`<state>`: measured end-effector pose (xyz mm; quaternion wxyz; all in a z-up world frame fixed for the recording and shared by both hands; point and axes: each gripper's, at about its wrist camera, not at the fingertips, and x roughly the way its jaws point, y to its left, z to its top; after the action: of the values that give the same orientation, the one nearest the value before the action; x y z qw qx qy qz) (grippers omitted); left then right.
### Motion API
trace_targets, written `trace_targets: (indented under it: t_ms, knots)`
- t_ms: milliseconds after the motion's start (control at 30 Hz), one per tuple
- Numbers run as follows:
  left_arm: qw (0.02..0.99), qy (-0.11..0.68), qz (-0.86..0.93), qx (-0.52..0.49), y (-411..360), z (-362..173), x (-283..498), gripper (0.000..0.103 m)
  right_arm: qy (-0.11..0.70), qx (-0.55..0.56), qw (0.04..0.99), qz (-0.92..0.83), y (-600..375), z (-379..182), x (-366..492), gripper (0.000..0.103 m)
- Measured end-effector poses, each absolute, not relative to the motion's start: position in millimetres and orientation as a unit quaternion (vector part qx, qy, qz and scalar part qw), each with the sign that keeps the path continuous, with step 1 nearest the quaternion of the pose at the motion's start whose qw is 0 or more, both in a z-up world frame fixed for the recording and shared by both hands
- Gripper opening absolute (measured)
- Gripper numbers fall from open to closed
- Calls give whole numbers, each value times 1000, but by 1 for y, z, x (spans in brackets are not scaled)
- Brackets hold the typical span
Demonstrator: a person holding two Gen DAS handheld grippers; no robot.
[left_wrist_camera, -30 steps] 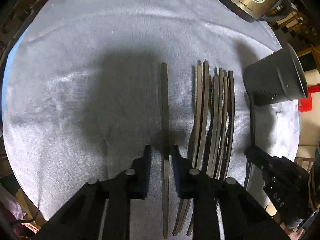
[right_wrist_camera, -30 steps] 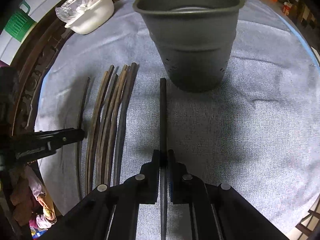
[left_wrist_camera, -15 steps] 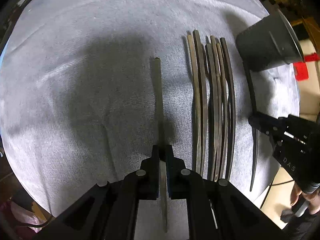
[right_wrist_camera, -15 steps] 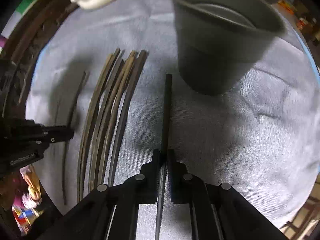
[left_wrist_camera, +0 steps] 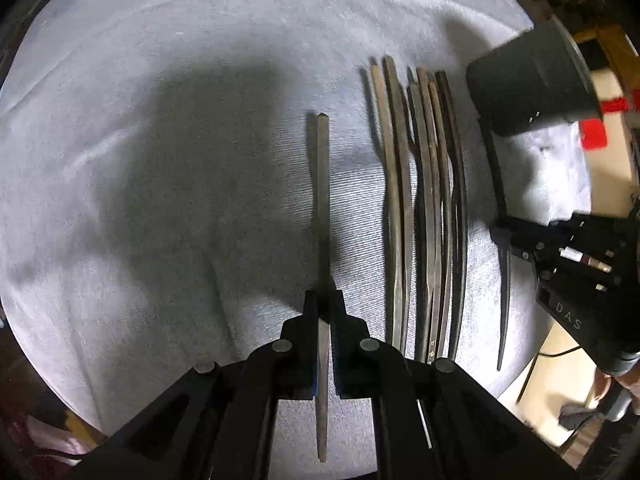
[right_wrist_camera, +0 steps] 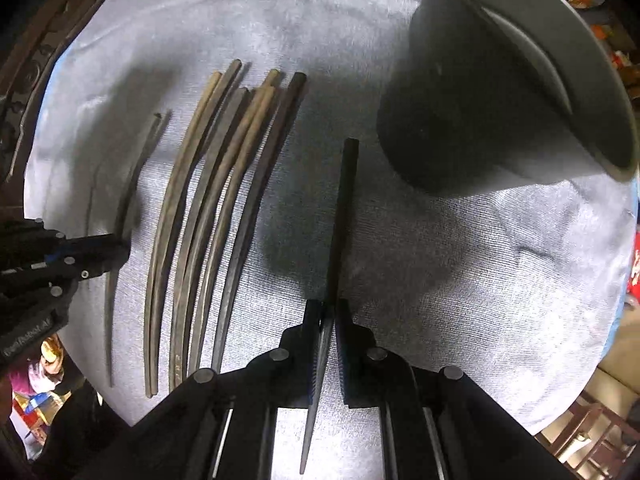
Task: Organize utensils
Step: 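Lift the held chopsticks with both tools and carry them toward the grey cup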
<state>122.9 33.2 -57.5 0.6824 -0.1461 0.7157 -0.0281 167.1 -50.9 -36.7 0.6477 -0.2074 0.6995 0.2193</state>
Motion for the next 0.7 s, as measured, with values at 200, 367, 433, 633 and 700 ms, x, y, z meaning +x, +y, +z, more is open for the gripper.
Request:
trace_targets:
  t_ms: [200, 367, 433, 633, 700]
  knots:
    - [737, 647, -2, -198, 61, -28, 86, 5, 649, -140, 704, 254, -70, -17, 136, 7]
    - [799, 560, 17, -219, 72, 8, 58, 5, 602, -101, 747, 264, -84, 3, 110, 7]
    - [832, 515, 29, -207, 71, 29, 51, 5, 572, -84, 775, 254, -97, 13, 102, 7]
    - [890, 407, 47, -200, 69, 59, 43, 5, 498, -9, 841, 213, -143, 42, 99, 7]
    - [902, 381, 59, -193, 67, 60, 45, 5, 459, 13, 867, 193, -160, 52, 99, 7]
